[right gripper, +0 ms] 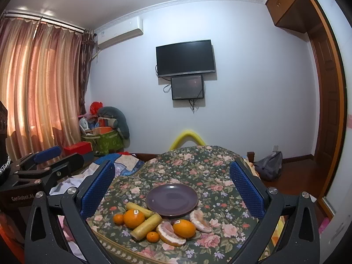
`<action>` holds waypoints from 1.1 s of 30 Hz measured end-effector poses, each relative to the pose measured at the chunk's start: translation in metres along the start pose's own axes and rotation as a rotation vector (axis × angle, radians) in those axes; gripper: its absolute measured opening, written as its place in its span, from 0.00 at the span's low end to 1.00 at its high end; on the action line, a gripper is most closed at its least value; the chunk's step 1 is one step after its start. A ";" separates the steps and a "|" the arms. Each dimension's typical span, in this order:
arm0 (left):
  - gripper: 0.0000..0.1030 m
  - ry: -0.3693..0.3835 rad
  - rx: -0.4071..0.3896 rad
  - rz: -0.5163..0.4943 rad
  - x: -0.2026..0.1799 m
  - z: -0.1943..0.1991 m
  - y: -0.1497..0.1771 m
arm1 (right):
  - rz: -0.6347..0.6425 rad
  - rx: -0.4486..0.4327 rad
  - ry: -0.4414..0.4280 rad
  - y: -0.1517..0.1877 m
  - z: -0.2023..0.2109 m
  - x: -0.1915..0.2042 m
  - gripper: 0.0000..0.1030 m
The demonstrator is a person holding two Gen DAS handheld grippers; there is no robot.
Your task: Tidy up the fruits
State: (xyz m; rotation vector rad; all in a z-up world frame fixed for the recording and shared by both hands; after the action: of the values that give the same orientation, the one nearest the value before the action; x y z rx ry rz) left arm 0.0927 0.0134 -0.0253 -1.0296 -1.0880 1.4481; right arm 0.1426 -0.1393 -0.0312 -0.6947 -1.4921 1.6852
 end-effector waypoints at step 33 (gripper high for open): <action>0.68 0.000 0.512 -0.030 0.044 -0.179 0.159 | -0.035 0.544 0.028 0.167 -0.146 -0.059 0.94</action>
State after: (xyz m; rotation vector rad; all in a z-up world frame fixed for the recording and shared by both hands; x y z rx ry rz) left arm 0.2245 0.0634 -0.2235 -0.6433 -0.6714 1.5890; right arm 0.2618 -0.1091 -0.2247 -0.3901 -0.9485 1.9269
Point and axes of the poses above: each gripper's, at about its wrist camera, not at the fingertips, and z roughly against the way its jaws point, x to its left, y to its underside, the point moved 8 cm from there along -z, roughly the way its jaws point, and after that the axes turned 6 degrees about -y, right-handed, at the moved point
